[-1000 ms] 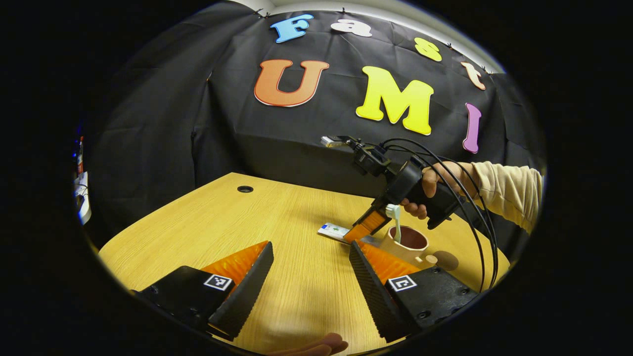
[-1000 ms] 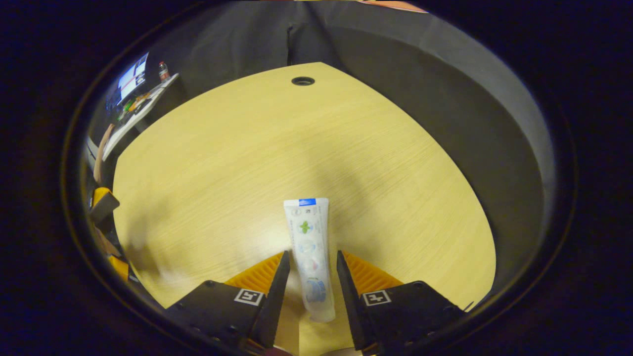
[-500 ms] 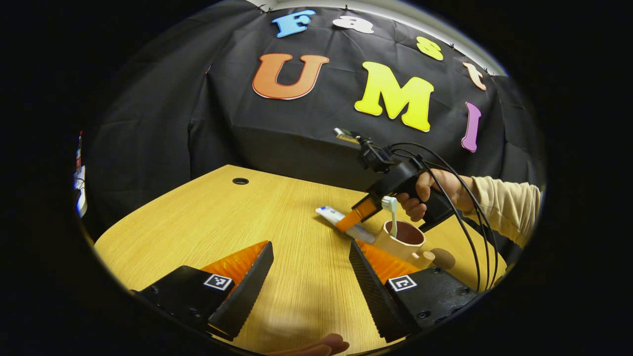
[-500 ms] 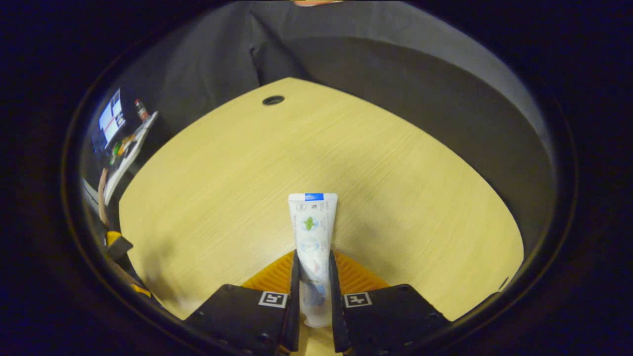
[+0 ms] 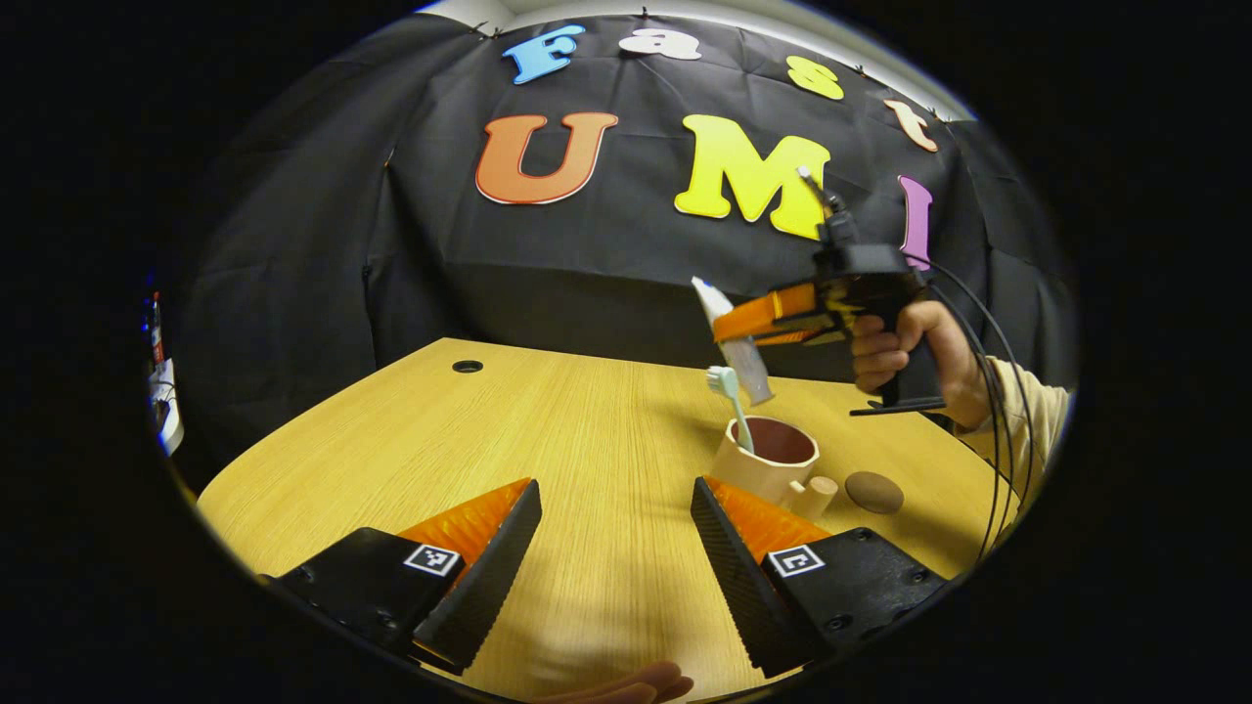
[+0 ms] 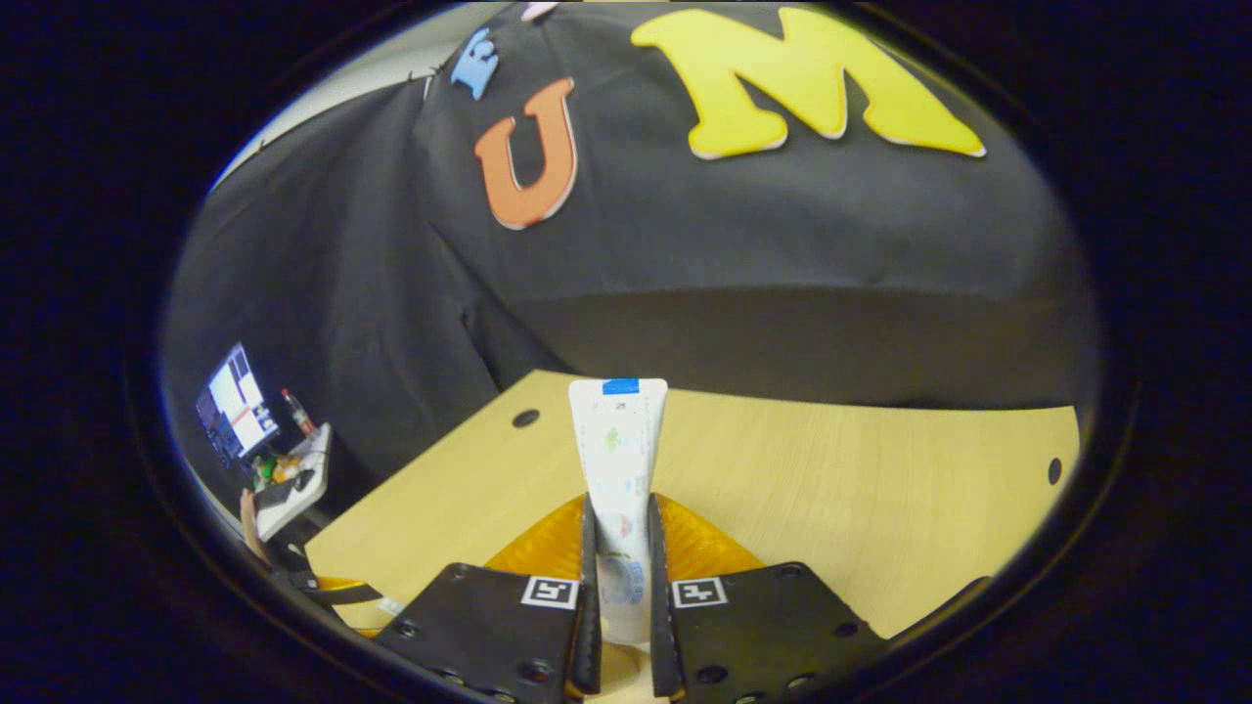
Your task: Put the toothbrush and toothpaste on the desktop into the cup, then pick up the cup and place it on the coaster on the desktop.
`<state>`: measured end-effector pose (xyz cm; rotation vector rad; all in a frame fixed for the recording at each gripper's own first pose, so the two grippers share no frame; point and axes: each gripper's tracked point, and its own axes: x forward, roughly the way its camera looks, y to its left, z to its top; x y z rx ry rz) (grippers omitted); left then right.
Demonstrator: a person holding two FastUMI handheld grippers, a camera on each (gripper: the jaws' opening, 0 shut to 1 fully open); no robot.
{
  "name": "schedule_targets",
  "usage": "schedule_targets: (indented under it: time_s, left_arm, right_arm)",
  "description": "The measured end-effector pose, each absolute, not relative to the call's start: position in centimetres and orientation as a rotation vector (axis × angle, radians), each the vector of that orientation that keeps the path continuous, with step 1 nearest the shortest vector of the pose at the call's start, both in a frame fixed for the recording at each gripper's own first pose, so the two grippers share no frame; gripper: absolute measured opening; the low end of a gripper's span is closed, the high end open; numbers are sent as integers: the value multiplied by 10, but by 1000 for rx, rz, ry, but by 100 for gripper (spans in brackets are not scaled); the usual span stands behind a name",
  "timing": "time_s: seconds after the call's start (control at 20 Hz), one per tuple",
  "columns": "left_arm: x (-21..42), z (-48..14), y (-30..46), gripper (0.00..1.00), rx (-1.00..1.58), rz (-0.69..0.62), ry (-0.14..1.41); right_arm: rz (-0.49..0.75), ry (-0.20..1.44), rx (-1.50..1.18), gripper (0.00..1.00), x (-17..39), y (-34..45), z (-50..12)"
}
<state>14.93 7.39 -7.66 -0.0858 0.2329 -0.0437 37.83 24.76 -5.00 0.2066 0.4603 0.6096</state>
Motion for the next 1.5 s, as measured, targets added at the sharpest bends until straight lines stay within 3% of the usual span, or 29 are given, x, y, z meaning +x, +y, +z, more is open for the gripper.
schedule_targets:
  time_s: [0.3, 0.65, 0.85, 0.95, 1.0, 1.1, 1.2, 1.25, 1.3, 1.45, 1.5]
  left_arm:
    - [139, -78, 50, 98, -59, -40, 229]
    - [118, -70, 41, 98, -38, -21, 221]
    - [120, -70, 27, 98, -29, -28, 224]
    - [124, -71, 18, 98, -26, -32, 239]
    - [127, -71, 12, 98, -25, -37, 245]
    - [136, -71, 4, 98, -24, -45, 264]
    - [148, -69, -1, 98, -37, -49, 290]
    - [153, -67, -6, 98, -52, -54, 306]
    - [158, -66, -9, 98, -66, -57, 330]
    - [173, -67, -28, 98, -104, -105, 418]
    - [176, -72, -37, 98, -128, -138, 472]
  right_arm:
    - [669, 224, 192, 20, 333, 200, -1]
    - [680, 279, 204, 21, 310, 220, -41]
    - [688, 237, 236, 39, 292, 205, -28]
    - [670, 222, 244, 41, 281, 187, -20]
    - [660, 213, 241, 66, 274, 177, -15]
    - [620, 157, 229, 88, 264, 155, -3]
    - [584, 105, 203, 94, 249, 131, 2]
    - [562, 82, 193, 91, 242, 119, 5]
    - [540, 62, 185, 96, 237, 107, 6]
    - [492, 30, 131, 92, 215, 77, -6]
    - [462, 15, 102, 96, 211, 65, -10]
